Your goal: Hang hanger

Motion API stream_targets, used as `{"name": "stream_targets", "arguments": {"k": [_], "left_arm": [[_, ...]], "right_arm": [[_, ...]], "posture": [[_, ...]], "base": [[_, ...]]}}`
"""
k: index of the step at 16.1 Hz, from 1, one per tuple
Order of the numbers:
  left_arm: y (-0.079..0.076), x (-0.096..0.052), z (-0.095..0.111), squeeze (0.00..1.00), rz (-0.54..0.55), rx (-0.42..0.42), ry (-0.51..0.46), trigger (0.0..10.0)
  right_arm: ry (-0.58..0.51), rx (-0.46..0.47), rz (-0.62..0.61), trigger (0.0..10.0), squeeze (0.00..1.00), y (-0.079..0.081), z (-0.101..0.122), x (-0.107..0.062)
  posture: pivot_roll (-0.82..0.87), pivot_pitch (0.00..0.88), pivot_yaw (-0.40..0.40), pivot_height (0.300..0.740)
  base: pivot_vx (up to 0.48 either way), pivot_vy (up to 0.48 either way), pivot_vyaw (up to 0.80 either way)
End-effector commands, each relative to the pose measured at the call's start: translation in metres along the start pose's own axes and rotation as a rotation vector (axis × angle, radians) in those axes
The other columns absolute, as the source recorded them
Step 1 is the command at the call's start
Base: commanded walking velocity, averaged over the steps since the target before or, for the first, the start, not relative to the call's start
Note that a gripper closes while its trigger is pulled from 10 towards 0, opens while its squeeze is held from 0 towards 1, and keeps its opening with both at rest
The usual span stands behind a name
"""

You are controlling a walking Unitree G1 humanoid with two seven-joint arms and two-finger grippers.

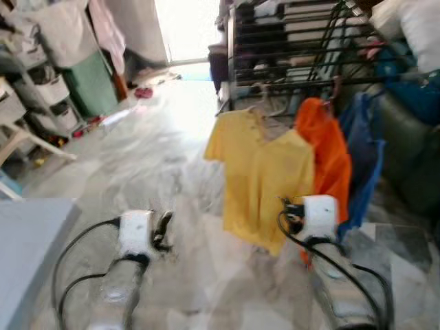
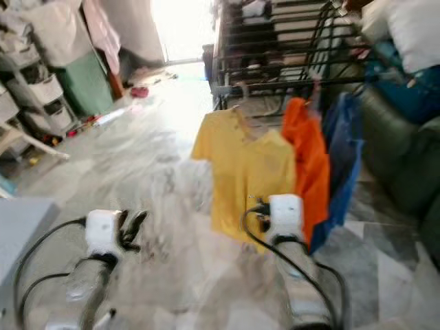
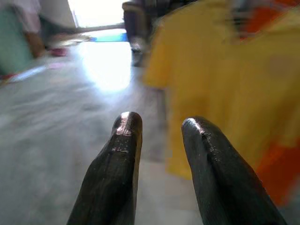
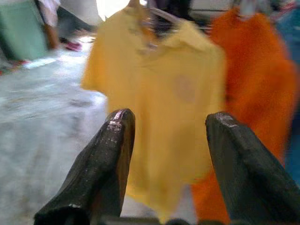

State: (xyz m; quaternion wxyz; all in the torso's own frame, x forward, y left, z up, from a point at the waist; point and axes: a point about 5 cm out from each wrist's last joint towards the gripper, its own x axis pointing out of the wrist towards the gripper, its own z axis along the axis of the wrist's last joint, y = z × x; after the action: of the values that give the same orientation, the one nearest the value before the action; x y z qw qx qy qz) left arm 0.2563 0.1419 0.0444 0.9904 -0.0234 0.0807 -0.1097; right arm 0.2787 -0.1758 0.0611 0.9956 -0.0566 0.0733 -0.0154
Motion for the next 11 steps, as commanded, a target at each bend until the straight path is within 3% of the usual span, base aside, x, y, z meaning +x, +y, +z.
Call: {"name": "stream_targets", "arguments": {"k": [1,11], "left_arm": [[0.0094,-0.002,0.001,0.0,0.009,0.031,0.006,10.0],[0.007,-0.0014,0.0,0.0,-0.011,0.034,0.013,10.0]], "right_arm": [[-0.017,0.022,0.008,10.0,0.0,0.0078,0.0054,0.0025],[-0.03,-0.002,0.02,10.0,0.0,0.0106,0.0075,0.0046]], "posture": [[-0.06,0.0,0.1,0.74],[-0.06,0.0,0.1,0.74]], "base": [[0.33,0.0,0.0],[0.354,0.0,0.0]]}}
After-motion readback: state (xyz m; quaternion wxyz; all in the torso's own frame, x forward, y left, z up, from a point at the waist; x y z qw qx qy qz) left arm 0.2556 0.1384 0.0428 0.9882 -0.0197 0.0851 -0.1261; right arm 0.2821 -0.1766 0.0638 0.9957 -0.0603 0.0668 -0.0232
